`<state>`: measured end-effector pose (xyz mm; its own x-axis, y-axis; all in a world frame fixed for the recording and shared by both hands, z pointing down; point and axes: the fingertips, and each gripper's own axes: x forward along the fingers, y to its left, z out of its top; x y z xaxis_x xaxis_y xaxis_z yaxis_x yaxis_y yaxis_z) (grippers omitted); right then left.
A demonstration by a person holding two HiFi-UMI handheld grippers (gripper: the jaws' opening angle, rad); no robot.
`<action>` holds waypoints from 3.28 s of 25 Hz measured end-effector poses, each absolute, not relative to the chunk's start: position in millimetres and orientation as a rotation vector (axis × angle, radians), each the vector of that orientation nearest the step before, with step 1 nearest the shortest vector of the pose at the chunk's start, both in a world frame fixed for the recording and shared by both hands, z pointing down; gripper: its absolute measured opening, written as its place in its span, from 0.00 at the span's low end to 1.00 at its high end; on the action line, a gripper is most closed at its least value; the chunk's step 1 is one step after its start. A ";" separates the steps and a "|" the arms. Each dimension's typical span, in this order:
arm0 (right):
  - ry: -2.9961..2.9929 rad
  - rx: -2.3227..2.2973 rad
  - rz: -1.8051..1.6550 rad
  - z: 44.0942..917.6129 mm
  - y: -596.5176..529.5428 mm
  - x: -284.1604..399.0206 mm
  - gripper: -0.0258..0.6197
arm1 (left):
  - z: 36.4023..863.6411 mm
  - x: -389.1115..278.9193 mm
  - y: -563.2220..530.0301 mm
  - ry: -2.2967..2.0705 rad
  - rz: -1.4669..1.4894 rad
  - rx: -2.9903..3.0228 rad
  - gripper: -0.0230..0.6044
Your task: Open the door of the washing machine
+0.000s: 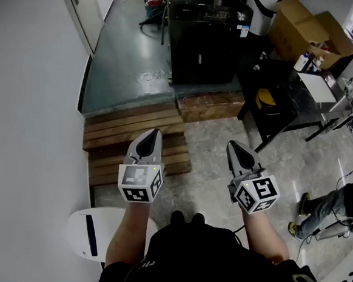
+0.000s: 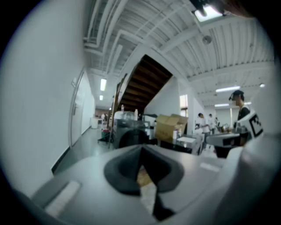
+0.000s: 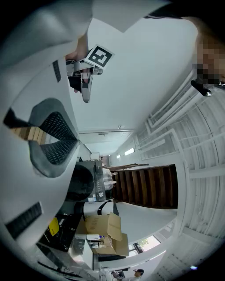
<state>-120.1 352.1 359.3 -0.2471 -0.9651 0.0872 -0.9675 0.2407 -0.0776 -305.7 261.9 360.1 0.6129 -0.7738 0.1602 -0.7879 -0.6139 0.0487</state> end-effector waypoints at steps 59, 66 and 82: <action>-2.570 1.725 0.477 409.9 146.8 -1.7 0.03 | 401.9 -106.6 68.7 -1.246 0.255 2.676 0.05; -2.602 1.665 0.478 408.7 128.8 13.3 0.03 | 404.2 -104.9 56.1 -1.318 0.252 2.618 0.05; -2.576 1.535 0.423 428.3 -1.8 14.8 0.03 | 431.5 -118.6 -76.0 -1.438 0.248 2.542 0.05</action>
